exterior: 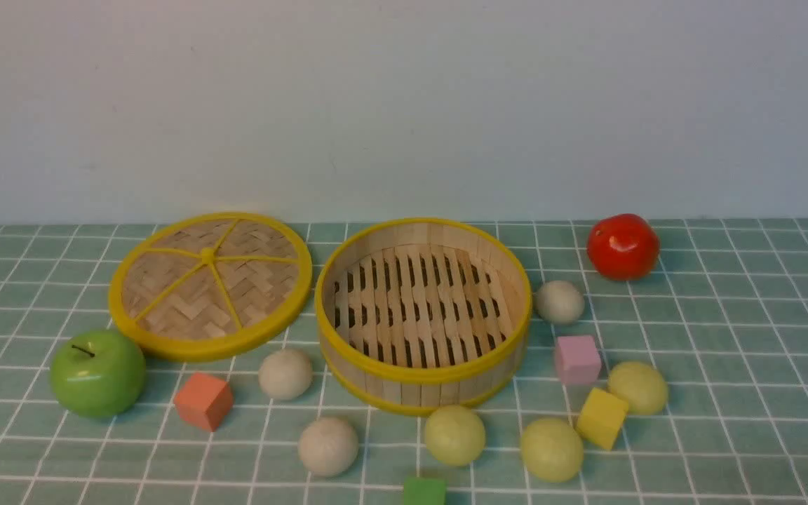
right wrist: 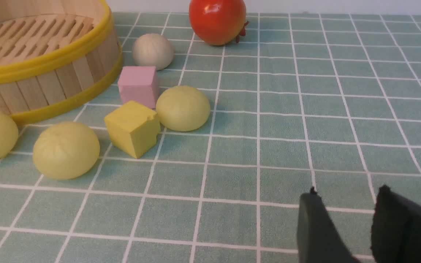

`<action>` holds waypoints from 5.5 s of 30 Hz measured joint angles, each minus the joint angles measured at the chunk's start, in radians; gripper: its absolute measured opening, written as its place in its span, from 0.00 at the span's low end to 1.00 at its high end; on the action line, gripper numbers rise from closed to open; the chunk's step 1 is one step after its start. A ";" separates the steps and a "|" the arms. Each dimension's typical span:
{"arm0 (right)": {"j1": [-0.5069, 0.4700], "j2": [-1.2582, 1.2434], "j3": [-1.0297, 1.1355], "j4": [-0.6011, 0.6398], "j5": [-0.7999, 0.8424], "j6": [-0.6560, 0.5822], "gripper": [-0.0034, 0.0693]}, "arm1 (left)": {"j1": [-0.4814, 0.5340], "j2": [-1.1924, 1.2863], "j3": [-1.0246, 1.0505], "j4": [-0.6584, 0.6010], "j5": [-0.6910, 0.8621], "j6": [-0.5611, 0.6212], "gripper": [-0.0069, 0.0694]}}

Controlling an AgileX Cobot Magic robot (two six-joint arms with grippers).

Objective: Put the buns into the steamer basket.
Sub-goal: Use the right arm to grab a steamed stuffed bun, then use the right arm to put the steamed stuffed bun into the steamer

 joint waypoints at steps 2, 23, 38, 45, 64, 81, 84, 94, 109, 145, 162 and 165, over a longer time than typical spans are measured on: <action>0.000 0.000 0.000 0.000 0.000 0.000 0.38 | 0.000 0.000 0.000 0.000 0.000 0.000 0.40; 0.000 0.000 0.000 0.000 0.000 0.000 0.38 | 0.000 0.000 0.000 0.000 0.000 0.000 0.40; 0.000 0.000 0.004 -0.030 -0.037 0.000 0.38 | 0.000 0.000 0.000 0.000 0.000 0.000 0.40; 0.000 0.000 0.008 0.004 -0.284 0.000 0.38 | 0.000 0.000 0.000 0.000 0.000 0.000 0.40; 0.000 0.036 -0.224 0.127 -0.451 0.160 0.38 | 0.000 0.000 0.000 0.000 0.000 0.000 0.40; 0.000 0.739 -0.732 0.106 0.183 0.055 0.38 | 0.000 0.000 0.000 0.000 0.000 0.000 0.40; 0.000 0.860 -0.732 0.177 0.190 -0.054 0.38 | 0.000 0.000 0.000 0.000 0.000 0.000 0.40; 0.006 1.240 -0.923 0.335 0.370 -0.292 0.38 | 0.000 0.000 0.000 0.000 0.000 0.000 0.40; 0.227 1.598 -1.170 -0.046 0.422 0.177 0.38 | 0.000 0.000 0.000 0.000 0.000 0.000 0.40; 0.228 1.867 -1.194 -0.080 0.262 0.210 0.04 | 0.000 0.000 0.000 0.000 0.000 0.000 0.40; 0.230 1.726 -1.379 -0.044 0.403 0.175 0.04 | 0.000 0.000 0.000 0.000 0.000 0.000 0.40; 0.252 1.726 -1.431 -0.016 0.410 0.149 0.04 | 0.000 0.000 0.000 0.000 0.000 0.000 0.40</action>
